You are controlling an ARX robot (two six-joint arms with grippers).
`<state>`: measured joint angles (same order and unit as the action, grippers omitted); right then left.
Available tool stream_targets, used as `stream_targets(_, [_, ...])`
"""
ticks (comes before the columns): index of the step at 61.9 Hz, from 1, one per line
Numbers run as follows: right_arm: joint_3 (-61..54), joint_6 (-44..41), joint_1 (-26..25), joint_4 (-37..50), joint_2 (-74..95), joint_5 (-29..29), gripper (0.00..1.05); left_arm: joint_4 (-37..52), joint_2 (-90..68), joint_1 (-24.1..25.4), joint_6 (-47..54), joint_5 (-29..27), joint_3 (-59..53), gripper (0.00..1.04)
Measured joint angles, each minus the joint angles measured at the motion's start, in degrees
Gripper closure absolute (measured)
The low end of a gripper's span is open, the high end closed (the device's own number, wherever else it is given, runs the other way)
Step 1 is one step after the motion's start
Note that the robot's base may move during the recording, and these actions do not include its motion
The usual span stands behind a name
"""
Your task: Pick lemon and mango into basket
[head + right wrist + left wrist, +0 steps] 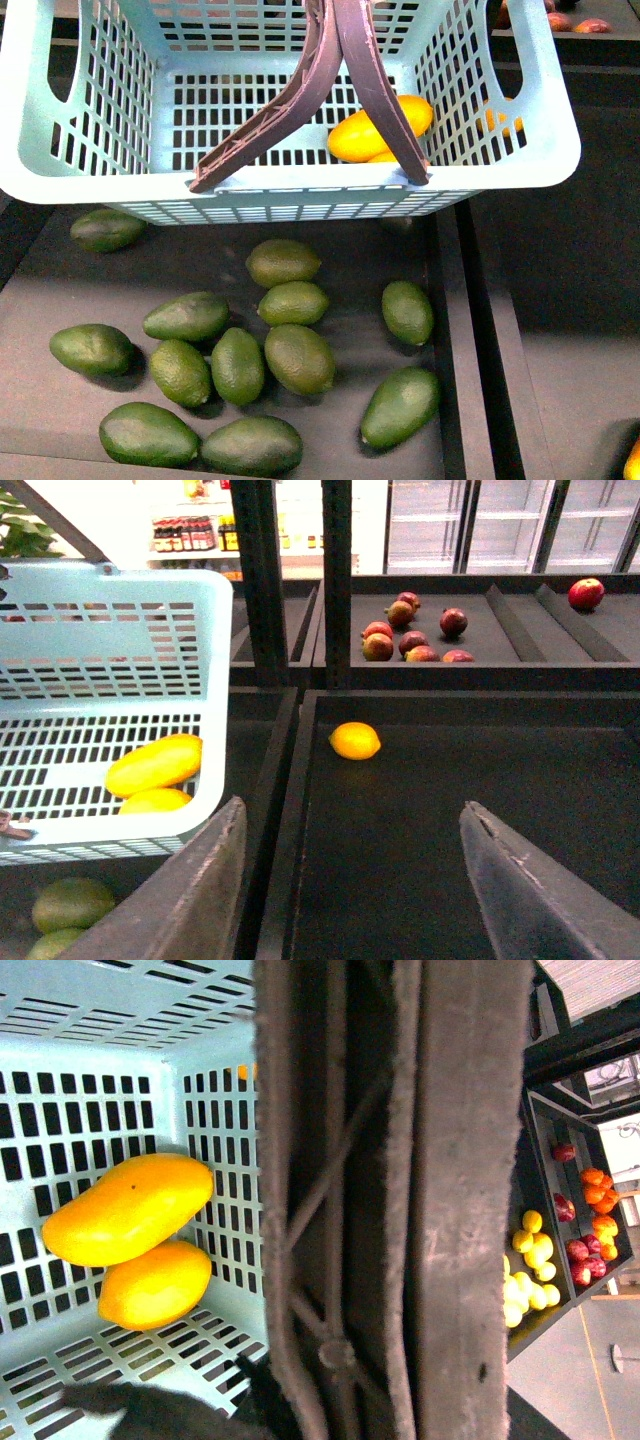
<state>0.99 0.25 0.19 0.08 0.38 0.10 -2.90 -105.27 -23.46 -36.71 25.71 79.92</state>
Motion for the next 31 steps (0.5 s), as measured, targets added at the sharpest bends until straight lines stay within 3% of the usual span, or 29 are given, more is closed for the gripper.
stream_targets(10, [0.00, 0.02, 0.00, 0.00, 0.00, 0.00, 0.07, 0.00, 0.00, 0.00, 0.00, -0.02, 0.00, 0.91])
stream_targets(31, [0.00, 0.00, 0.00, -0.09, -0.09, 0.11, 0.09, 0.00, -0.07, -0.76, -0.46, 1.31, 0.00, 0.91])
